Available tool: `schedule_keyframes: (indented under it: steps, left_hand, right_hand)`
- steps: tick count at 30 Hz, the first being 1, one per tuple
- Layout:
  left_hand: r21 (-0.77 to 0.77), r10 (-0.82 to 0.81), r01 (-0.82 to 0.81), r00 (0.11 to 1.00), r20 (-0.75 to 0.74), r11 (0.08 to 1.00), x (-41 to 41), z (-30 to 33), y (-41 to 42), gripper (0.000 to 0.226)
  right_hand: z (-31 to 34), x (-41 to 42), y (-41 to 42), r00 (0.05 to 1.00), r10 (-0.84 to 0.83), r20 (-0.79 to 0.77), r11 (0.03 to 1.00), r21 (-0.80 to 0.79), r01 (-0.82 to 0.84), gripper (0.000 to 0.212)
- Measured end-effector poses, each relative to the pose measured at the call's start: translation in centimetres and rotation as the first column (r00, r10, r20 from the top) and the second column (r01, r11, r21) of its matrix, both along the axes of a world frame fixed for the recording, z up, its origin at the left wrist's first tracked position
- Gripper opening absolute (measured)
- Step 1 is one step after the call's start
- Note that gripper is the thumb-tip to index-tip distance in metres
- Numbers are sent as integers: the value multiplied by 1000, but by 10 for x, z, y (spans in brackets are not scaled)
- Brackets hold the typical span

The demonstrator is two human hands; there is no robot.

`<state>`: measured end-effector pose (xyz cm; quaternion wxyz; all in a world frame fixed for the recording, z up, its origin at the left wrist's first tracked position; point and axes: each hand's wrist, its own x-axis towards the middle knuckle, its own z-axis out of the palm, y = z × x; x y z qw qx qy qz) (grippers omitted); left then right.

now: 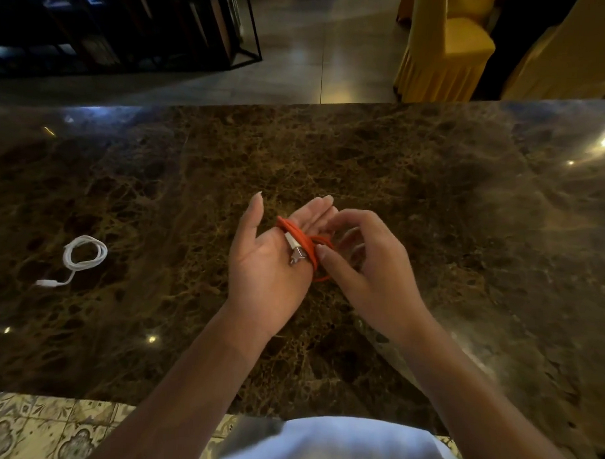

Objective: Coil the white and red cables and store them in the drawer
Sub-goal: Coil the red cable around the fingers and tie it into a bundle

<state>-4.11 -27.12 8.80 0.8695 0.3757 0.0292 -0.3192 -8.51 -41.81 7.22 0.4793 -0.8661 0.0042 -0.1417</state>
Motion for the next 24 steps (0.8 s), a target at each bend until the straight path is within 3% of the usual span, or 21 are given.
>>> schedule_keyframes:
  steps: [3, 6, 10, 16, 21, 24]
  left_hand:
    - [62, 36, -39, 999, 35, 997, -1, -1, -2, 87]
    - [80, 87, -90, 995, 40, 993, 1, -1, -4, 88]
    - [177, -2, -16, 994, 105, 984, -2, 1, -6, 87]
    - [197, -100, 79, 990, 98, 977, -3, 4, 0, 86]
    - [94, -116, 107, 989, 96, 990, -3, 3, 3, 89]
    - [68, -30, 21, 992, 122, 997, 0, 2, 0, 89]
  right_hand:
    - [-6, -2, 0, 998, -64, -19, 996, -63, 63, 32]
    - [-8, -3, 1, 999, -40, -18, 999, -23, 39, 23]
    - [-7, -1, -3, 997, -36, 71, 998, -41, 39, 24]
    - [-2, 3, -15, 968, 214, 131, 966, -174, -190, 29]
    - [7, 7, -23, 943, 329, 47, 944, -56, -327, 27]
    - [5, 6, -16, 976, 207, -67, 975, 97, -200, 35]
